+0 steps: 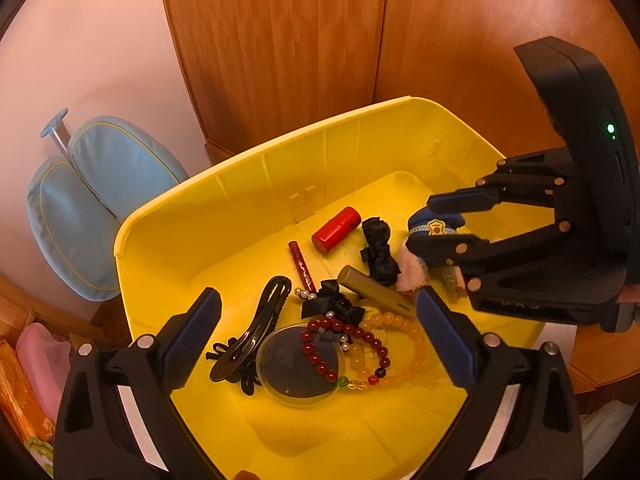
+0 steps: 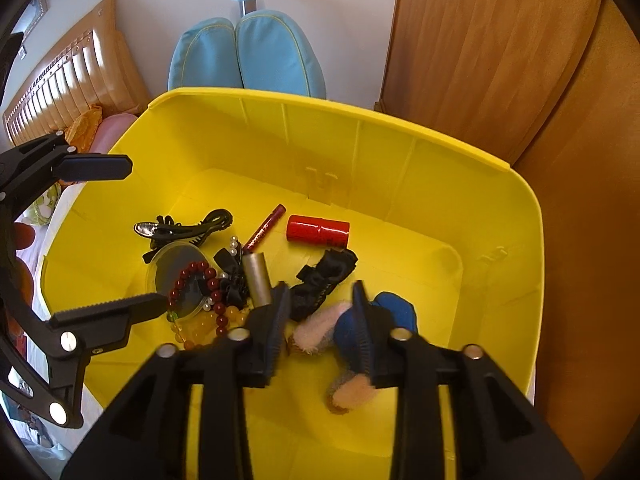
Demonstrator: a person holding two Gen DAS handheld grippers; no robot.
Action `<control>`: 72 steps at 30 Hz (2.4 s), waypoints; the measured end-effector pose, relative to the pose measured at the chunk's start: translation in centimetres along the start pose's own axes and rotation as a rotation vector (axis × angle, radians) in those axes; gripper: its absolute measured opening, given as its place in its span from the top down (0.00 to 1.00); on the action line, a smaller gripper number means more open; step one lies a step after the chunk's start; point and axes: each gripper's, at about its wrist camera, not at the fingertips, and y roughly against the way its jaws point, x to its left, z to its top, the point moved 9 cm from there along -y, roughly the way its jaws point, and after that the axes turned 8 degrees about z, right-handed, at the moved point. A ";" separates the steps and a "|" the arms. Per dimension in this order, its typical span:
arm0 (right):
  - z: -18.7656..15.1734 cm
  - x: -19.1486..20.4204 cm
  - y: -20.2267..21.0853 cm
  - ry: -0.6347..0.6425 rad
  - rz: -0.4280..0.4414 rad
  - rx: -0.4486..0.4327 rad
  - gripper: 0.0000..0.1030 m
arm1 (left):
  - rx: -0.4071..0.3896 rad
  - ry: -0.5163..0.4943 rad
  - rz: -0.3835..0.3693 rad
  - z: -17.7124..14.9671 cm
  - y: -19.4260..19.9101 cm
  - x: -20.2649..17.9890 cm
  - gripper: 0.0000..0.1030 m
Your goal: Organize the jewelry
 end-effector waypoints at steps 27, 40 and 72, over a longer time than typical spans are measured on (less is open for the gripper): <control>-7.0 5.1 11.3 0.061 0.107 -0.232 0.08 | -0.016 0.169 0.102 -6.9 7.5 -0.1 0.08; -4.8 2.1 10.9 0.025 0.023 -0.195 0.08 | -0.012 0.043 0.211 -2.8 6.4 -0.2 0.08; -4.9 0.9 9.3 -0.048 0.048 -0.162 0.08 | 0.029 0.009 0.186 -2.9 4.8 -1.1 0.08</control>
